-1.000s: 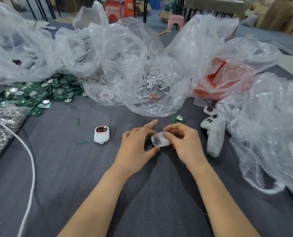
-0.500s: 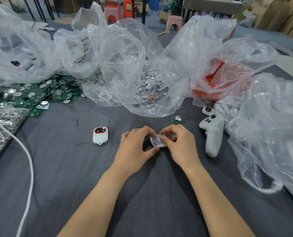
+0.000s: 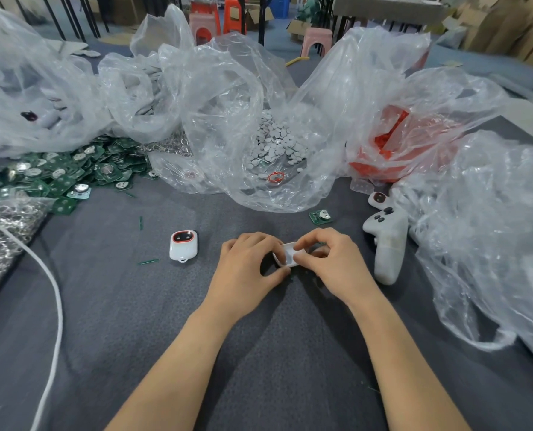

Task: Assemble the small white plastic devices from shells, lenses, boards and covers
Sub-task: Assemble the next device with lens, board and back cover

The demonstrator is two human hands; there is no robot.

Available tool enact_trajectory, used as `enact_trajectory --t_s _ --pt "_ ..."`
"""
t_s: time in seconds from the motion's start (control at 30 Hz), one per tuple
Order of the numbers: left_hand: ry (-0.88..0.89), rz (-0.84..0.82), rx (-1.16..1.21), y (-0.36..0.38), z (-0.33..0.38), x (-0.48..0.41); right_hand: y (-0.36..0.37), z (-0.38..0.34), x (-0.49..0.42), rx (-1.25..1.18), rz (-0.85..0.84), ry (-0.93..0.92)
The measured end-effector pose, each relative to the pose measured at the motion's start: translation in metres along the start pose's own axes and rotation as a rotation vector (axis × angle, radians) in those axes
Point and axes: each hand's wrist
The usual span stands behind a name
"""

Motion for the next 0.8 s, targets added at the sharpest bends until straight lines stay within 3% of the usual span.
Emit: enact_trajectory --t_s 0.47,0.8 --pt "0.016 0.024 -0.006 0.0009 -0.0003 0.0004 -0.0056 -0.0018 0.0021 0.056 -0.129 -0.080" --pt "0.028 0.037 0.022 0.0027 -0.0034 0.0003 -0.0016 -0.0006 -0.0007 0.098 -0.041 -0.112"
Point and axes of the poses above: each hand's wrist, its own x-axis away from the middle knuckle, its own y-axis out of the palm, z = x × y, and after that the axes turned 12 degrees about -z, right-handed
